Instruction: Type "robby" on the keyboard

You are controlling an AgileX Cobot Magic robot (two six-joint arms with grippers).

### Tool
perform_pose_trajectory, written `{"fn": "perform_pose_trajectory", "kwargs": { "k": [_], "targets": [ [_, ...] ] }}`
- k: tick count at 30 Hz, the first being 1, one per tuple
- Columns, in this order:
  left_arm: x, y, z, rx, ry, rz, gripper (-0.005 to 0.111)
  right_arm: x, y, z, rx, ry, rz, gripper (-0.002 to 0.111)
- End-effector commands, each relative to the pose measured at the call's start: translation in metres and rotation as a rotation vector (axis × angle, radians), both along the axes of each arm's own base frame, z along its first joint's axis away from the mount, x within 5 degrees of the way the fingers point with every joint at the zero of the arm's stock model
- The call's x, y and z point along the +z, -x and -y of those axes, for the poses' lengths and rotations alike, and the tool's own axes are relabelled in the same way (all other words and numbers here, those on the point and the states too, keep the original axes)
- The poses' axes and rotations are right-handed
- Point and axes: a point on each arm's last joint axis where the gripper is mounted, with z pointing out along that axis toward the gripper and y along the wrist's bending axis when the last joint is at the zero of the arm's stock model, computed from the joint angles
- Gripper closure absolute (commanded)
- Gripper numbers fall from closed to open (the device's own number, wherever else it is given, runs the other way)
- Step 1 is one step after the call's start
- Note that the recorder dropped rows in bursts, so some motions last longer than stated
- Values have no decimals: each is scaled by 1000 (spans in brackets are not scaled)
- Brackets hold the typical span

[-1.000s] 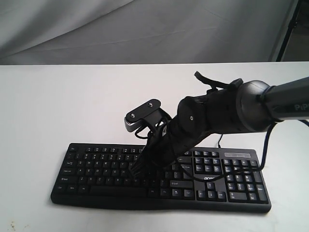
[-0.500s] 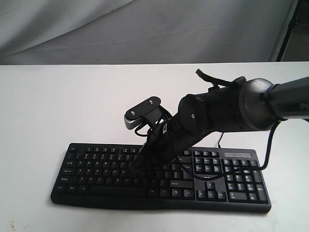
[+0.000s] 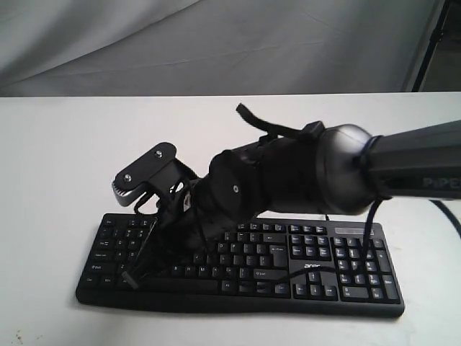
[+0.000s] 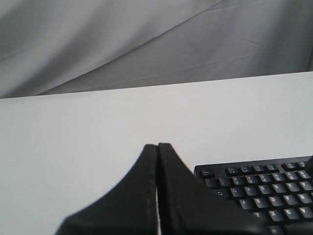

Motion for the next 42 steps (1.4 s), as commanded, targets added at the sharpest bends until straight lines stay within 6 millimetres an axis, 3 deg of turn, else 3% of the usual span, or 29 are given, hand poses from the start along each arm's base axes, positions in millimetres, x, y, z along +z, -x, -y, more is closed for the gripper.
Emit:
{"fn": "perform_pose_trajectory", "kwargs": {
  "k": [1,12,42],
  "targets": [
    [-1,0,0,-6,-1,7,107,-11,-3,-4,6,10,12,108],
    [-1,0,0,-6,-1,7,107,-30,4,8,-20,21,22,108],
    [-1,0,0,-6,-1,7,107,-41,4,9,-44,33,-18,108]
  ]
}}
